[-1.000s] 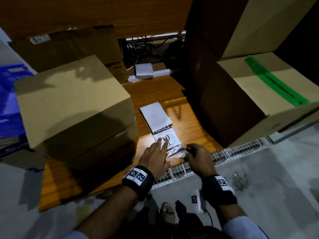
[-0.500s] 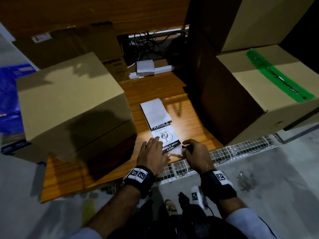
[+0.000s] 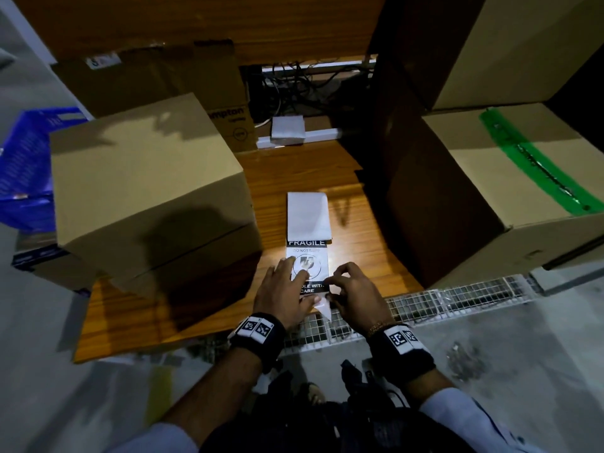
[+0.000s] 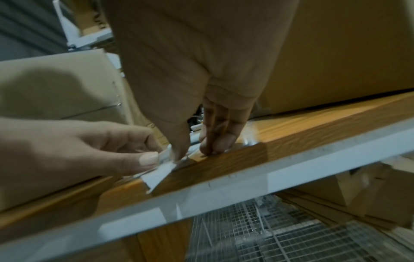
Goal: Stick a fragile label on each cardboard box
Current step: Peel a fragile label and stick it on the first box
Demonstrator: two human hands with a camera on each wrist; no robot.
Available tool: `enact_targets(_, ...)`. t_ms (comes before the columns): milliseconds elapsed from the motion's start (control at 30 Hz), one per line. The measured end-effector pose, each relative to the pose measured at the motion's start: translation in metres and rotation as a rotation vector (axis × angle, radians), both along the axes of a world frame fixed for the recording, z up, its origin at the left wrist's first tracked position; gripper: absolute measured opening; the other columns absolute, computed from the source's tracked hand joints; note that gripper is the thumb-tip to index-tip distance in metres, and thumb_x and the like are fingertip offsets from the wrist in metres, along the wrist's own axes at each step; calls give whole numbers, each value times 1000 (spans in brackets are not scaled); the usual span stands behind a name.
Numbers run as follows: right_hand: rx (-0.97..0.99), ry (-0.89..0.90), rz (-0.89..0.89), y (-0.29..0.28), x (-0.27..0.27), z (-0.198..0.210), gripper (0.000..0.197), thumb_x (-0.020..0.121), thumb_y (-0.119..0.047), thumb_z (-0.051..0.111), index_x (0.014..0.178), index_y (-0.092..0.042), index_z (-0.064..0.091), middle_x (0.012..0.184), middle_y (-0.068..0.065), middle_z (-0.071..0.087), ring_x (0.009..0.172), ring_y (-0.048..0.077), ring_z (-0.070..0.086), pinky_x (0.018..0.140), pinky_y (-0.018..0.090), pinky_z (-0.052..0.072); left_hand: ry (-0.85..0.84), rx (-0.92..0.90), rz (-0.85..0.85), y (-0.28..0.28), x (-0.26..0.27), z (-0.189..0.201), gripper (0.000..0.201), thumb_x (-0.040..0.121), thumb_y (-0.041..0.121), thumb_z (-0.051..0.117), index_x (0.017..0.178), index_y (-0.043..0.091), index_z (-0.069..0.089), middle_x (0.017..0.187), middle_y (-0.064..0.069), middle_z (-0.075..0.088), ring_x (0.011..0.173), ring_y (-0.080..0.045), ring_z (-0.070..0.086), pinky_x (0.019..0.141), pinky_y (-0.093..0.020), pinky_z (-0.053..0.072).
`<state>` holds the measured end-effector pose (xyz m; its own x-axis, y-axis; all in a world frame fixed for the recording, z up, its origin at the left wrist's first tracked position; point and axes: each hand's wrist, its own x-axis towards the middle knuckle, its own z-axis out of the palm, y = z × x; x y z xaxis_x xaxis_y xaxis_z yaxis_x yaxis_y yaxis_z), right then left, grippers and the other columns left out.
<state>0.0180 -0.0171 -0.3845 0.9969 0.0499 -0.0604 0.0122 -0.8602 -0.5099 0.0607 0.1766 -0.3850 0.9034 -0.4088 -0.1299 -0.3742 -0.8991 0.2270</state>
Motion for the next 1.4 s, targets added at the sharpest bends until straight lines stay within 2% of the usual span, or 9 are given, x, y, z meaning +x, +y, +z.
enact_targets(133,-41,-28,48,2,2,1,20,89,-17,79,108,-23,77,125,-5,54,77,14,68,72,32,61,33,-87,85,-2,-3,-8,71,91,65,61,150,31,41,169,-6,10,155,-28,13,127,-45,18)
enact_targets(233,-53,-54,37,3,4,-5,15,87,-17,79,100,-25,76,122,-8,55,71,15,68,64,36,61,105,-147,204,0,-6,-14,101,86,69,64,162,26,12,172,-3,-9,158,-25,-3,129,-44,7)
enact_targets(333,-29,-69,4,4,5,-9,9,91,-25,77,99,-26,73,124,-11,53,70,12,67,66,37,61,151,-219,269,2,-5,-19,125,82,69,70,162,20,-13,170,-4,-19,158,-21,-12,128,-38,-1)
enact_targets(433,5,-89,-28,3,7,-8,4,94,-30,73,96,-29,70,121,-13,52,71,13,65,68,37,59,136,-275,293,4,-6,-24,137,77,68,76,161,15,-19,170,-5,-21,158,-21,-14,128,-36,-4)
enact_targets(667,59,-127,-60,3,28,4,4,94,-29,62,95,-27,66,113,-10,53,83,16,63,75,39,58,124,-471,374,8,-10,-28,161,59,61,91,152,31,-38,172,-8,-7,157,-29,6,127,-43,18)
enact_targets(933,82,-150,-161,1,47,24,8,90,-31,66,91,-33,59,109,-14,53,68,9,60,69,32,54,135,-462,397,8,-12,-26,162,58,62,91,151,33,-39,172,-8,-6,157,-32,7,126,-44,18)
enact_targets(1133,259,-145,-289,-10,72,43,11,97,-21,64,88,-25,62,96,-4,69,63,15,68,56,26,54,110,-335,284,7,-9,-25,141,69,69,81,157,35,-24,171,-2,-19,158,-20,-14,128,-40,-2)
enact_targets(1267,318,-164,-361,-13,82,63,8,97,-25,64,90,-26,61,92,-9,70,63,19,72,63,45,62,145,-197,240,7,-8,-30,117,74,79,67,163,41,1,167,-5,-31,156,-25,-22,128,-44,-5)
enact_targets(1400,393,-134,-388,-13,84,90,8,102,-19,60,99,-12,63,97,-2,69,51,13,71,43,40,59,141,-114,226,7,-9,-30,111,77,84,59,163,40,5,165,-7,-33,155,-28,-24,128,-45,-5)
